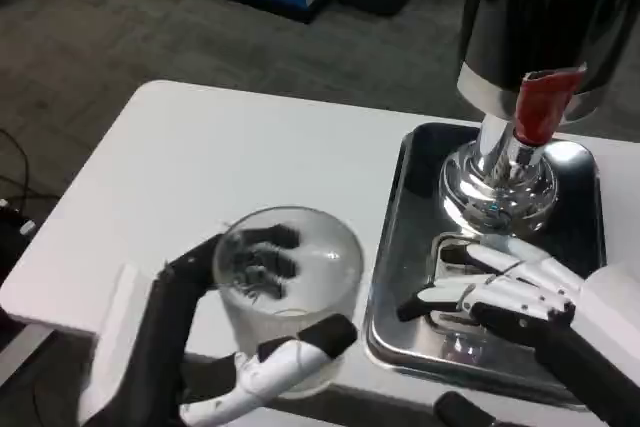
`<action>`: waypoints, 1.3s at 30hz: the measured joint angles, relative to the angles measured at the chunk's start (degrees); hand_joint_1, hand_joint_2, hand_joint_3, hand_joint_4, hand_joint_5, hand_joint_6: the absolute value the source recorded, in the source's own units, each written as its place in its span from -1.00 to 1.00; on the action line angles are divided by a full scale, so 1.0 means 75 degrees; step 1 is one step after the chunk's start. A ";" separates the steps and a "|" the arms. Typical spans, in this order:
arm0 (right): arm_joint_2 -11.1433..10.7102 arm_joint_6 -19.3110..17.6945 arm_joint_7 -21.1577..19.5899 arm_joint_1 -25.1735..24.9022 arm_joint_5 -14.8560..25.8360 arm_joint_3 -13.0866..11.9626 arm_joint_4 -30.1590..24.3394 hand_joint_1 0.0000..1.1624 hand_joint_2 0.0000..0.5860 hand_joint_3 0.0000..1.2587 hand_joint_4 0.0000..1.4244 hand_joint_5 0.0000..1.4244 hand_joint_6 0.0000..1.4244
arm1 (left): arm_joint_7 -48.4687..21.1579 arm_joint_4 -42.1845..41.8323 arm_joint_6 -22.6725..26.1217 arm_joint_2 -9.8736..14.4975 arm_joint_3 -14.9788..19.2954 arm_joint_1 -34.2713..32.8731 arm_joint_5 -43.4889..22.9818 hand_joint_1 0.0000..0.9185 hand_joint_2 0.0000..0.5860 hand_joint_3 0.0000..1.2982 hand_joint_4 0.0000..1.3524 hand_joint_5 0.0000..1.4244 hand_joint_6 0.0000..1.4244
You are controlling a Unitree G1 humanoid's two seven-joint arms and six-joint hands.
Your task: Grasp the cup under the faucet to collect the drink, then remove the cup.
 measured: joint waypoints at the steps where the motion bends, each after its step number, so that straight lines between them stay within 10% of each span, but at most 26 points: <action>1: 0.0003 0.0000 -0.0003 0.0002 0.0002 -0.0010 0.0000 -0.33 0.38 -0.47 -0.61 -0.83 -0.98 | -0.0019 0.0018 0.0001 -0.0007 -0.0056 -0.0047 0.0031 -0.01 -0.20 0.04 0.11 0.00 -0.20; 39: 0.0761 0.0693 -0.0647 -0.0028 0.0922 -0.0715 0.0880 -0.30 0.22 -0.66 -0.66 -0.76 -0.87 | 0.0162 0.4080 0.0510 -0.0238 -0.0874 -0.3889 0.0509 -0.04 -0.25 0.04 0.11 -0.01 -0.20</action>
